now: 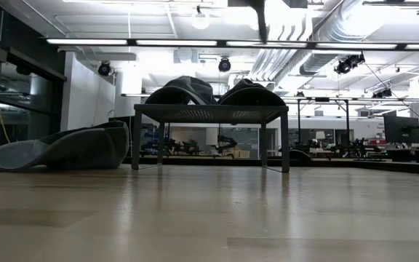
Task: Pick & Place hat
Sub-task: Stack the black cap on top of the black cap on the shelf
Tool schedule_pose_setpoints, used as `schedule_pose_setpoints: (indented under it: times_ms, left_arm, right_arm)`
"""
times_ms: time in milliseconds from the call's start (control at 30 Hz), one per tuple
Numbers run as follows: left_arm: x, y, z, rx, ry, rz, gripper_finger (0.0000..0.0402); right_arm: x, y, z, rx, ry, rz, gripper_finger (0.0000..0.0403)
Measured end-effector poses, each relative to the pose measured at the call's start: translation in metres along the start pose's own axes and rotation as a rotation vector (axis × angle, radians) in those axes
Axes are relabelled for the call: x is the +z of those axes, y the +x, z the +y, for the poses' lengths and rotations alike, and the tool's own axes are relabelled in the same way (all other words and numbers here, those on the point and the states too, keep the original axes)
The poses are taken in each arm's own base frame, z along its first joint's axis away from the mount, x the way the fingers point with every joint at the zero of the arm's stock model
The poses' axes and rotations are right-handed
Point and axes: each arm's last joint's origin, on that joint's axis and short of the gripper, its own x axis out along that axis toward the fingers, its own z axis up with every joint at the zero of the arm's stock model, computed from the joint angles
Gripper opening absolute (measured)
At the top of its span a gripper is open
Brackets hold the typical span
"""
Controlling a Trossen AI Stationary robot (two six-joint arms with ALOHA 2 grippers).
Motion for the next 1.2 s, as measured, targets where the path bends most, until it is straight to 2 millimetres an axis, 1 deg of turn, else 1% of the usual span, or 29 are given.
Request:
schedule_pose_setpoints:
  times_ms: [267, 433, 600, 700, 833, 967, 1100, 1200]
  left_arm:
    - [0.004, -0.003, 0.003, -0.011, 0.036, -0.010, 0.0308]
    - [0.005, -0.007, 0.006, -0.050, 0.048, 0.000, 0.0308]
    - [0.009, -0.014, 0.013, -0.052, 0.068, 0.017, 0.0308]
    - [0.009, -0.017, 0.017, -0.049, 0.108, 0.035, 0.0308]
    - [0.007, -0.019, 0.020, 0.003, 0.172, 0.056, 0.0308]
    - [0.007, -0.020, 0.024, 0.067, 0.252, 0.071, 0.0308]
    - [0.006, -0.020, 0.025, 0.134, 0.312, 0.079, 0.0308]
    - [0.007, -0.020, 0.027, 0.183, 0.338, 0.083, 0.0308]
  right_arm:
    - [-0.015, 0.037, -0.046, 0.083, 0.171, 0.124, 0.0022]
    - [-0.029, 0.054, -0.076, 0.137, 0.281, 0.205, 0.0022]
    - [-0.044, 0.071, -0.099, 0.175, 0.356, 0.263, 0.0022]
    - [-0.054, 0.081, -0.113, 0.177, 0.420, 0.290, 0.0022]
    - [-0.072, 0.094, -0.126, 0.186, 0.467, 0.338, 0.0022]
    - [-0.088, 0.104, -0.138, 0.187, 0.551, 0.378, 0.0022]
    - [-0.098, 0.110, -0.148, 0.152, 0.608, 0.406, 0.0022]
    - [-0.103, 0.111, -0.158, 0.173, 0.673, 0.402, 0.0022]
